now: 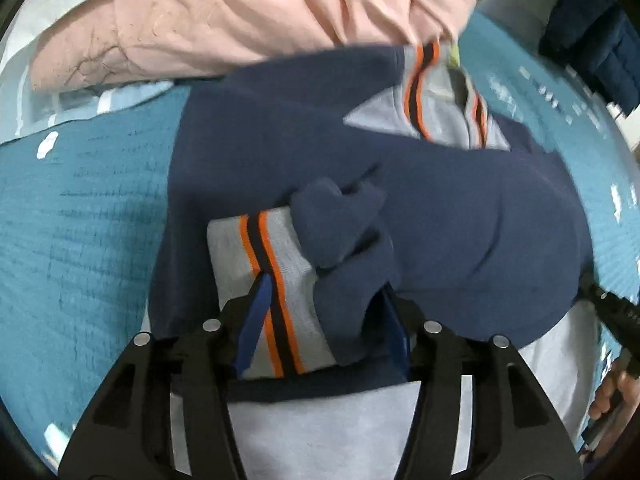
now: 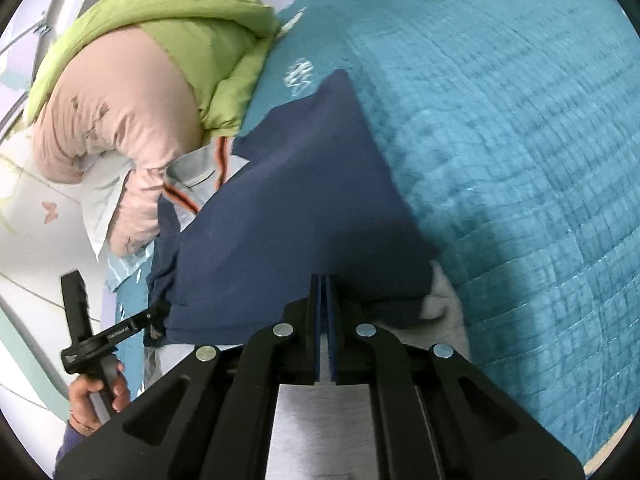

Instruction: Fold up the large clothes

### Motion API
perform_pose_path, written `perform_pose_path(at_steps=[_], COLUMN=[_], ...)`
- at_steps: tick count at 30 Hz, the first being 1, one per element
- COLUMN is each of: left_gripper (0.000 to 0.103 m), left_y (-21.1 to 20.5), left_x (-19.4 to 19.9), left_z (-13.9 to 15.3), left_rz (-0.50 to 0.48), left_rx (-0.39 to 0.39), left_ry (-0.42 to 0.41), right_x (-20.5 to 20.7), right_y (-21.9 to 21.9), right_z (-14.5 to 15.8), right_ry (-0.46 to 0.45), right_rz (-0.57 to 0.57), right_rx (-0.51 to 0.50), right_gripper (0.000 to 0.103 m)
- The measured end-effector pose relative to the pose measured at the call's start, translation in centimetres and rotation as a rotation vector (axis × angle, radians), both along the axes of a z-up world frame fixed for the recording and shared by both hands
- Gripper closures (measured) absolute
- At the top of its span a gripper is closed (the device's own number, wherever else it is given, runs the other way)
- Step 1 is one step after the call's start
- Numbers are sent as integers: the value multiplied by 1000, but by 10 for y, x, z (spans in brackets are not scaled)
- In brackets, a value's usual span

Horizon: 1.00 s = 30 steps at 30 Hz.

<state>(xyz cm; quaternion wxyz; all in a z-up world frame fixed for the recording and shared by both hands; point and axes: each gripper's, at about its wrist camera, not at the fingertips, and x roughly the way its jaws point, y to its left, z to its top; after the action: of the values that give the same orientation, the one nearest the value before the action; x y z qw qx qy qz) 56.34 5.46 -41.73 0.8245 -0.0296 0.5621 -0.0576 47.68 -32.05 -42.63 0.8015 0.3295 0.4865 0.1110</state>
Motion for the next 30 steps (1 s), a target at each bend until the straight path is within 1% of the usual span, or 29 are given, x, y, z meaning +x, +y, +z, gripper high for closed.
perform_pose_path(at_steps=[2, 3, 5, 7, 10, 12, 14, 15, 16, 17, 22, 24, 25, 27, 29, 30], left_gripper=[45, 44, 44, 44, 44, 44, 37, 36, 33, 29, 27, 27, 27, 27, 27, 27], left_y=[1, 1, 3, 3, 4, 4, 9, 11, 14, 17, 14, 17, 21, 28, 34, 36], left_x=[1, 1, 1, -2, -8, -11, -11, -9, -6, -5, -1, -3, -5, -7, -9, -9], left_z=[1, 1, 3, 9, 12, 13, 11, 7, 0, -3, -9, -5, -1, 8, 19, 25], left_rz=[14, 12, 40, 62, 39, 37, 51, 58, 72, 85, 88, 88, 89, 92, 86, 82], left_rx=[4, 12, 4, -2, 32, 26, 19, 18, 2, -1, 12, -14, -48, -103, -132, -140], left_ry=[-3, -5, -9, -36, -51, -45, -39, -25, -3, 0, -8, -9, -10, -20, -39, -50], right_x=[1, 1, 0, -1, -2, -2, -2, -2, -2, -2, -2, -2, -1, -1, -1, 0], right_y=[-4, -5, -6, -6, -8, -9, -8, -8, -7, -7, -6, -5, -5, -7, -7, -8], right_z=[0, -2, -3, -3, -4, -5, -4, -4, -4, -4, -4, -3, -1, 4, 14, 22], right_ry=[1, 4, 2, -2, 0, 0, 0, 0, -1, -1, 1, 7, 13, 20, 1, -20], right_rz=[-4, -2, 0, 9, 7, 8, 9, 8, 8, 9, 7, 4, 4, 0, 4, 3], right_rx=[-21, -15, -19, -36, -23, -18, -21, -21, -23, -25, -25, -21, -6, 14, 12, 13], right_gripper=[103, 103, 103, 103, 103, 103, 103, 103, 103, 103, 103, 103, 100, 98, 90, 88])
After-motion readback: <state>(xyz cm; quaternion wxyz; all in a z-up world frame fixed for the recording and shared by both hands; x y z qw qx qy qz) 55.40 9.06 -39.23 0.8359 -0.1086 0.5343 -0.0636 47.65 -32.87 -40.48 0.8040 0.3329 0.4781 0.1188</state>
